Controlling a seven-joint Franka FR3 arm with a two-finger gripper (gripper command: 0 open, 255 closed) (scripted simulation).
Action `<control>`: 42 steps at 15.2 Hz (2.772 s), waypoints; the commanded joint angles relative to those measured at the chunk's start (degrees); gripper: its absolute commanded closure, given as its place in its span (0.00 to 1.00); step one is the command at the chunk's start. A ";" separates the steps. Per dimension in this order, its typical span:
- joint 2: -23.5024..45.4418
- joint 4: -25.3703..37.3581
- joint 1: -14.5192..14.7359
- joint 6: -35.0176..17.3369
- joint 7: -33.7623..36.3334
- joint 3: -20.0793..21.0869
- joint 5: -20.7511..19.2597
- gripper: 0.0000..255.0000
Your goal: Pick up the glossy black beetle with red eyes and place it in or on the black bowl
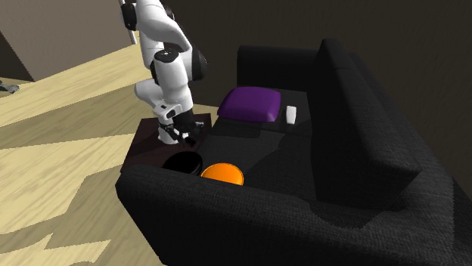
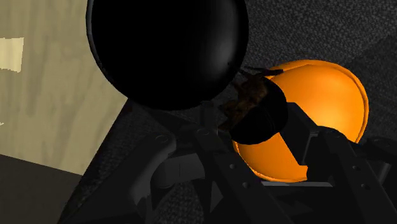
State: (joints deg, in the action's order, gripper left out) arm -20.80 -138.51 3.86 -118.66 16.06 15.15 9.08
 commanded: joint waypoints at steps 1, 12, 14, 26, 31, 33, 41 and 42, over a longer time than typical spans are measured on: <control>-3.63 -3.46 -0.75 0.44 -3.28 -2.27 0.05 1.00; -3.00 -10.35 -1.47 -6.83 -6.18 -3.65 0.00 1.00; -2.08 -11.25 -1.46 -8.65 -6.23 -3.50 0.07 1.00; -0.28 -12.70 -1.45 -11.90 -6.31 -3.22 0.18 0.00; -0.28 -12.71 -1.45 -11.90 -6.31 -3.22 0.18 0.00; -2.79 -10.61 -1.55 -7.29 -6.34 -3.71 -0.03 0.00; -4.65 -8.48 -1.64 -3.29 -6.34 -4.15 -0.26 0.00; -4.65 -8.48 -1.64 -3.29 -6.34 -4.15 -0.26 0.00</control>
State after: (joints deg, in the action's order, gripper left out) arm -25.43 -147.00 2.21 -121.97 9.72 11.00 8.82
